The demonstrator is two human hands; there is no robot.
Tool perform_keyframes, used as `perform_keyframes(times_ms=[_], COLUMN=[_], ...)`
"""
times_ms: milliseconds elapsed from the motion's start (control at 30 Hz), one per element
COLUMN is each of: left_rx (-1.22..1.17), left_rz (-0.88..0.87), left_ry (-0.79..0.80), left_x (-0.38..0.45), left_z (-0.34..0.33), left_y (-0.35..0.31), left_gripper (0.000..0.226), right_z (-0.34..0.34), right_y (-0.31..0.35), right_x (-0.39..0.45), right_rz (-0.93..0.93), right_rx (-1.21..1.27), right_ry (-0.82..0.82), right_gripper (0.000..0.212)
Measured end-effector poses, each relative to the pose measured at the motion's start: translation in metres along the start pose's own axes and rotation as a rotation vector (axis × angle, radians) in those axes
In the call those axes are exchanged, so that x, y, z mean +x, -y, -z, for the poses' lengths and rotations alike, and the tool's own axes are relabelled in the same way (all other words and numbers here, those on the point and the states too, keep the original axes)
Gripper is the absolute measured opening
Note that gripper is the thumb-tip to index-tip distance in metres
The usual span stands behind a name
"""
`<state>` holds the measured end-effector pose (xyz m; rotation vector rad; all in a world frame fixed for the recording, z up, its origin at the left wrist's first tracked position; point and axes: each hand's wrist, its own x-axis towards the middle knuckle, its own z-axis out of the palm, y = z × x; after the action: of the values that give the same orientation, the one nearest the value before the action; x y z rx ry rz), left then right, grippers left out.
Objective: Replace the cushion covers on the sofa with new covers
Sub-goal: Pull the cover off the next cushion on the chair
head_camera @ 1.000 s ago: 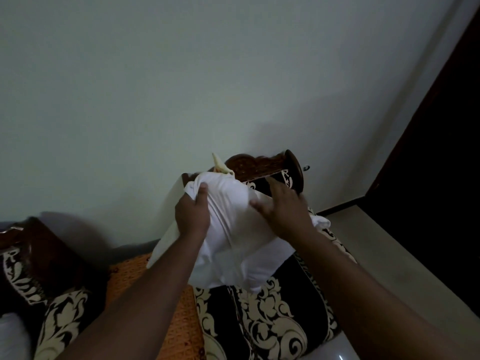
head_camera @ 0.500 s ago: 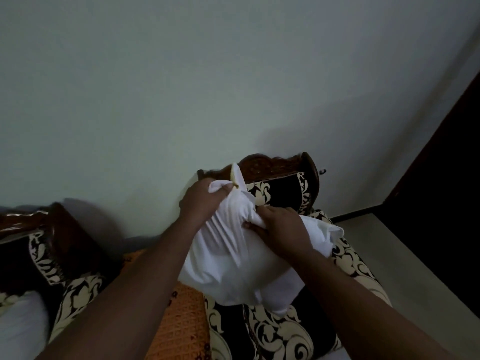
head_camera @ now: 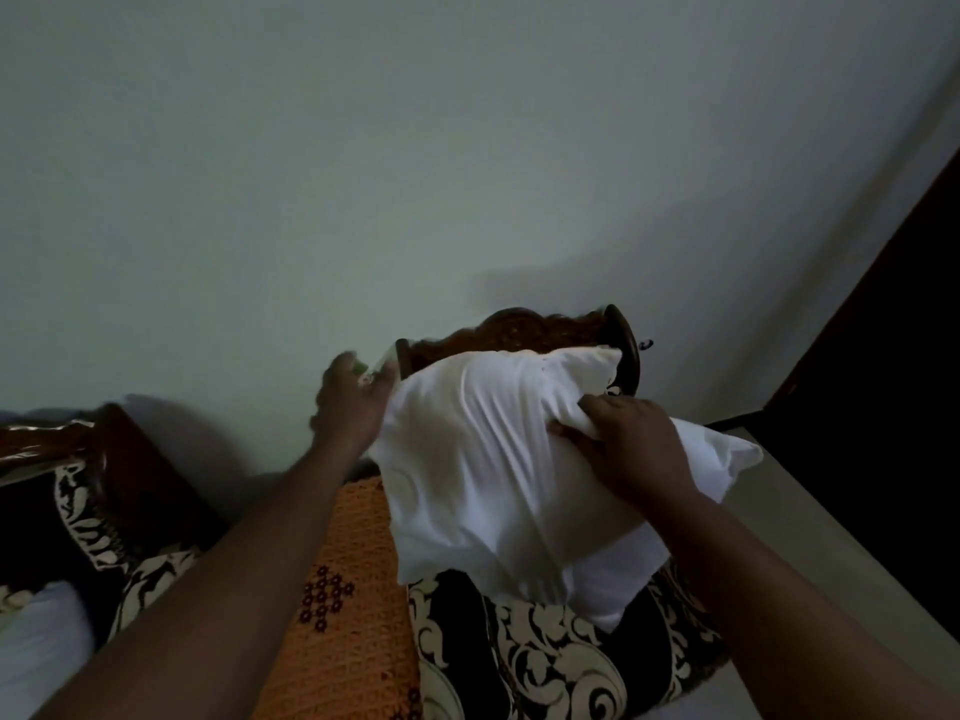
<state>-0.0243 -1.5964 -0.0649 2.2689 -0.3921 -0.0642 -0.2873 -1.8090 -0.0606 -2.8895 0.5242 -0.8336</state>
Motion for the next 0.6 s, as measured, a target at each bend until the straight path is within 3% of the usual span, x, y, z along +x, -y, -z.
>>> perform_keyframes(times_ms=[100, 167, 333, 467, 600], left_rx=[0.047, 0.183, 0.269, 0.281, 0.346], left_rz=[-0.334, -0.441, -0.663, -0.657, -0.451], left_ry=[0.144, 0.195, 0.047, 0.060, 0.021], left_x=[-0.021, -0.032, -0.030, -0.018, -0.006], left_z=[-0.024, -0.032, -0.027, -0.022, -0.014], left_y=[-0.041, -0.049, -0.032, -0.013, 0.009], left_gripper=[0.053, 0.054, 0.052, 0.060, 0.053], right_z=[-0.010, -0.012, -0.003, 0.005, 0.013], right_y=[0.013, 0.015, 0.007, 0.003, -0.003], right_x=[0.004, 0.002, -0.003, -0.005, -0.005], right_rz=[0.034, 0.048, 0.078, 0.118, 0.027], right_rx=[-0.044, -0.078, -0.116, -0.115, -0.090], right_ry=[0.025, 0.031, 0.036, 0.037, 0.016], right_gripper=[0.042, 0.041, 0.043, 0.042, 0.036])
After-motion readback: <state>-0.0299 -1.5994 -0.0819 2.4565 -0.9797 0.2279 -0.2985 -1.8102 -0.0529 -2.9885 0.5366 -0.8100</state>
